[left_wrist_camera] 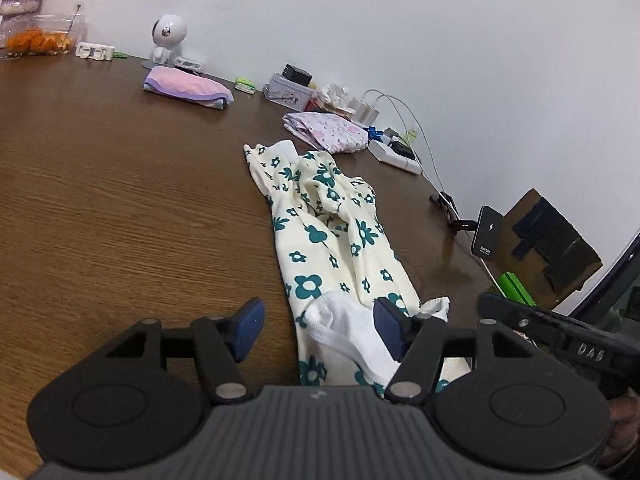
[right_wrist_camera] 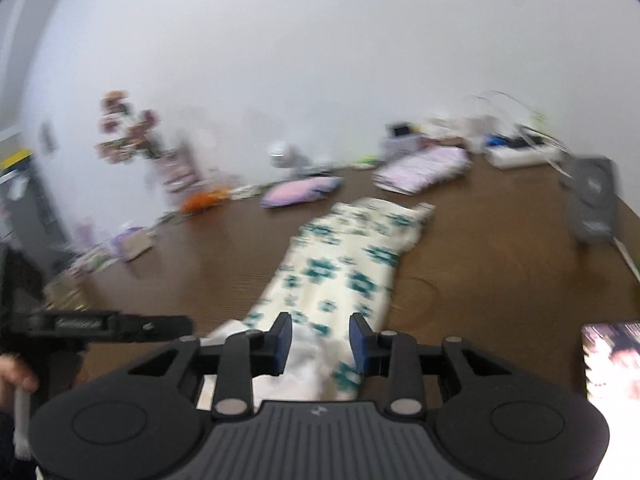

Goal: Fold clothes

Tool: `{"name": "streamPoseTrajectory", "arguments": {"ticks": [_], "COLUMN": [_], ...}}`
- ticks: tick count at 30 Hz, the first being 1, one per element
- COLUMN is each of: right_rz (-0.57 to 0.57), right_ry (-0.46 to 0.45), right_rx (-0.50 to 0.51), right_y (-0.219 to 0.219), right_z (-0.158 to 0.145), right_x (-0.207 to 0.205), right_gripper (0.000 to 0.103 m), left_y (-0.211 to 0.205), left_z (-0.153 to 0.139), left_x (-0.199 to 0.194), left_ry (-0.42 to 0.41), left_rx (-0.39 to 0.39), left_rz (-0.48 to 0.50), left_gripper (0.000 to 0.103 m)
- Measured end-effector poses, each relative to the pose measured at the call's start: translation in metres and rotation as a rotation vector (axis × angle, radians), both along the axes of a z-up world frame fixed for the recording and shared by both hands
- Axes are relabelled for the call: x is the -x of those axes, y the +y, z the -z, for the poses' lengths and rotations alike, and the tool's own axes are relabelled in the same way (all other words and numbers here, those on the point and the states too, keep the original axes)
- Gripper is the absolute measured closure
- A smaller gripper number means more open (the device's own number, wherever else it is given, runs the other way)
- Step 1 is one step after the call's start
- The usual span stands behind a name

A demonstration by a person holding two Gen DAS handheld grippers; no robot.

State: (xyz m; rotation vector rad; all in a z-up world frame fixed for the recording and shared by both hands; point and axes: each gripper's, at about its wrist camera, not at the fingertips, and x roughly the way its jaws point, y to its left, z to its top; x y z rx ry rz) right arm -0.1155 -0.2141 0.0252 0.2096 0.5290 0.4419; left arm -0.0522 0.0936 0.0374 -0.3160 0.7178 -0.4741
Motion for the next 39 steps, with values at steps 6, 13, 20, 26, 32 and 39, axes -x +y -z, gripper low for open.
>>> {"name": "streamPoseTrajectory", "arguments": {"ticks": [6, 13, 20, 26, 32, 39], "right_rz": [-0.015, -0.045, -0.387, -0.320, -0.320, -0.330], "right_ry": [0.170, 0.070, -0.082, 0.081, 0.129, 0.172], "right_rx": [0.085, 0.065, 0.224, 0.133, 0.044, 0.071], "right_y": [0.011, -0.025, 0.019, 0.032, 0.014, 0.021], "right_z": [0.031, -0.005, -0.011, 0.030, 0.038, 0.031], "right_x": [-0.033, -0.033, 0.009, -0.023, -0.029, -0.017], "right_gripper": [0.079, 0.068, 0.072, 0.074, 0.075, 0.076], "left_y": [0.001, 0.014, -0.003, -0.033, -0.059, -0.076], "left_z": [-0.001, -0.015, -0.028, -0.009, 0.050, 0.122], "left_x": [-0.032, -0.055, 0.024, 0.098, 0.168, 0.188], "left_ry": [0.015, 0.008, -0.246, -0.472, -0.803, -1.191], "left_rx": [-0.040, -0.020, -0.166, -0.417, -0.747, -1.076], "left_rz": [-0.023, 0.103, 0.356, 0.441, 0.562, 0.645], "left_gripper": [0.041, 0.033, 0.022, 0.003, 0.000, 0.003]}}
